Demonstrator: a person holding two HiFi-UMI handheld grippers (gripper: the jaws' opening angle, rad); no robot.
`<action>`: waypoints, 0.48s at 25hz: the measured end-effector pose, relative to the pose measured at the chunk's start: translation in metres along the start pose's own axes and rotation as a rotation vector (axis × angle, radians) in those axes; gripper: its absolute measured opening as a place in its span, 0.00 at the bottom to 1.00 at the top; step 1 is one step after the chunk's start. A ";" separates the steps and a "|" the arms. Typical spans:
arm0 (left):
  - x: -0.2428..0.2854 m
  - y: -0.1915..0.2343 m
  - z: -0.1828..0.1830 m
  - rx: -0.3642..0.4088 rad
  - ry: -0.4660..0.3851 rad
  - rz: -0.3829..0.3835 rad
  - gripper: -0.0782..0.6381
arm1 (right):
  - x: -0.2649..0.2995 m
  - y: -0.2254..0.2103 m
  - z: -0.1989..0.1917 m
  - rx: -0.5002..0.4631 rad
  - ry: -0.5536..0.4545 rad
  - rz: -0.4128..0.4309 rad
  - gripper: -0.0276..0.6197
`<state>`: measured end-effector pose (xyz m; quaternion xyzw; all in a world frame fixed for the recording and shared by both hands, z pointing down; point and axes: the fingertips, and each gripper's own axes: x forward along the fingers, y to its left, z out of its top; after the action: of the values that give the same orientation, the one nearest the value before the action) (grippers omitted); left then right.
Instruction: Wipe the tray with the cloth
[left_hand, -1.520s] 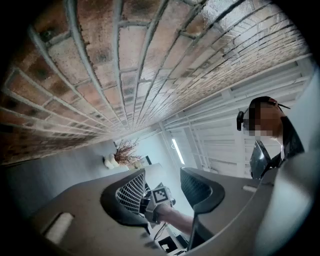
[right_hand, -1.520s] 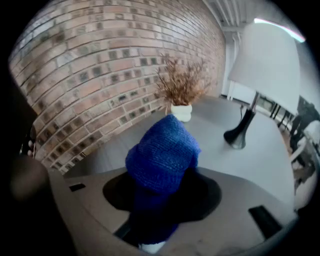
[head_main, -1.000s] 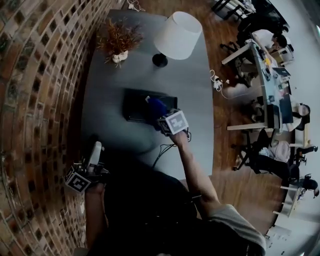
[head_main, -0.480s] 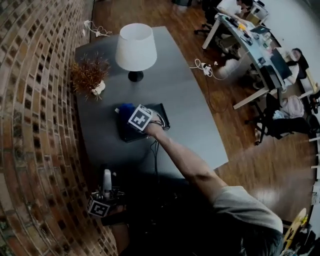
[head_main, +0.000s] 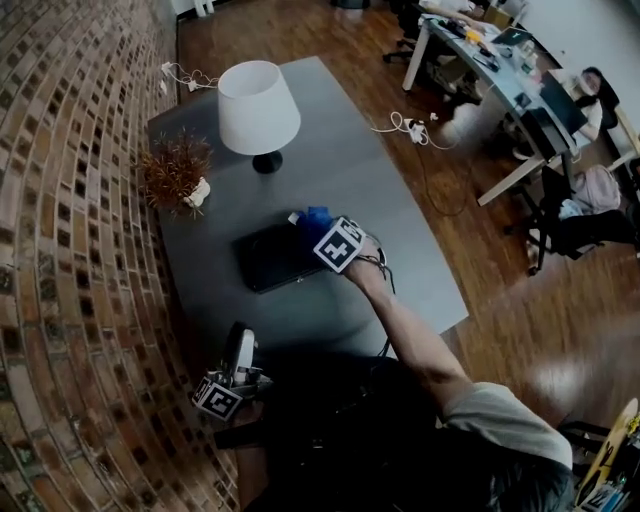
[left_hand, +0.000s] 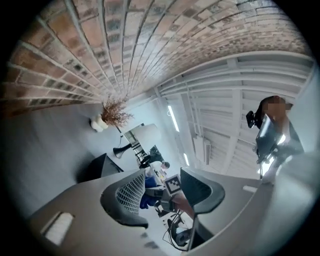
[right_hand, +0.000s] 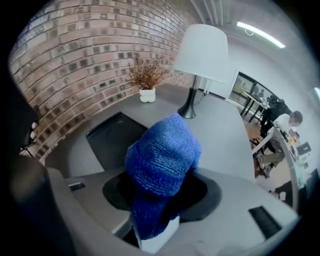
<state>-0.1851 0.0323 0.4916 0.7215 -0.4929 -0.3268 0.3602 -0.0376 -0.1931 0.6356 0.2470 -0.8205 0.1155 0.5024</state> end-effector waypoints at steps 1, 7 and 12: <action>0.007 0.002 -0.007 0.011 0.029 0.004 0.40 | -0.005 0.010 -0.009 -0.022 -0.016 0.006 0.35; 0.024 0.021 -0.027 0.043 0.117 0.061 0.40 | -0.028 0.067 -0.110 -0.070 0.125 0.180 0.34; 0.027 0.025 -0.036 0.028 0.151 0.073 0.40 | -0.069 0.054 -0.051 0.040 -0.211 0.272 0.34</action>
<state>-0.1591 0.0072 0.5282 0.7305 -0.4949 -0.2511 0.3979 -0.0012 -0.1048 0.6015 0.1546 -0.8920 0.1720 0.3883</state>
